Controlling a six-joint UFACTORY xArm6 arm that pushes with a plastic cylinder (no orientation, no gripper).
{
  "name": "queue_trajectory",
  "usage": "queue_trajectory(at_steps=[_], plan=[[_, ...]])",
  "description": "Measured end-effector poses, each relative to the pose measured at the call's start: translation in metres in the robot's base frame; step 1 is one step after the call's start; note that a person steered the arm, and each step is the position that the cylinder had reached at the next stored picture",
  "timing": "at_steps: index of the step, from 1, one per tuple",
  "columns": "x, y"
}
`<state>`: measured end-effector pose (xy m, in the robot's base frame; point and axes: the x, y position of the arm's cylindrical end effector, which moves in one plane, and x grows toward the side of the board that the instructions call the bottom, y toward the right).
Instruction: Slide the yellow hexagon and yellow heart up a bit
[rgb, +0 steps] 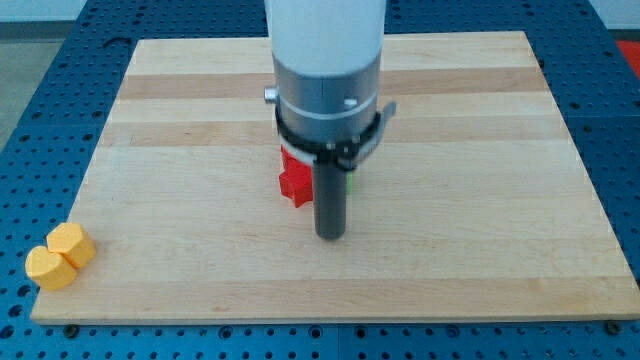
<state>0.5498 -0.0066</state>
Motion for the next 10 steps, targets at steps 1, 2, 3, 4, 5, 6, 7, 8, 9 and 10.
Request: queue_trajectory(at_steps=[1,2,3,4,5,6,7,8,9,10], plan=[[0.061,-0.053],[0.069,-0.074],[0.069,-0.074],[0.069,-0.112],[0.069,-0.19],[0.068,-0.235],[0.067,-0.275],[0.064,-0.297],[0.06,-0.298],[0.047,-0.298]])
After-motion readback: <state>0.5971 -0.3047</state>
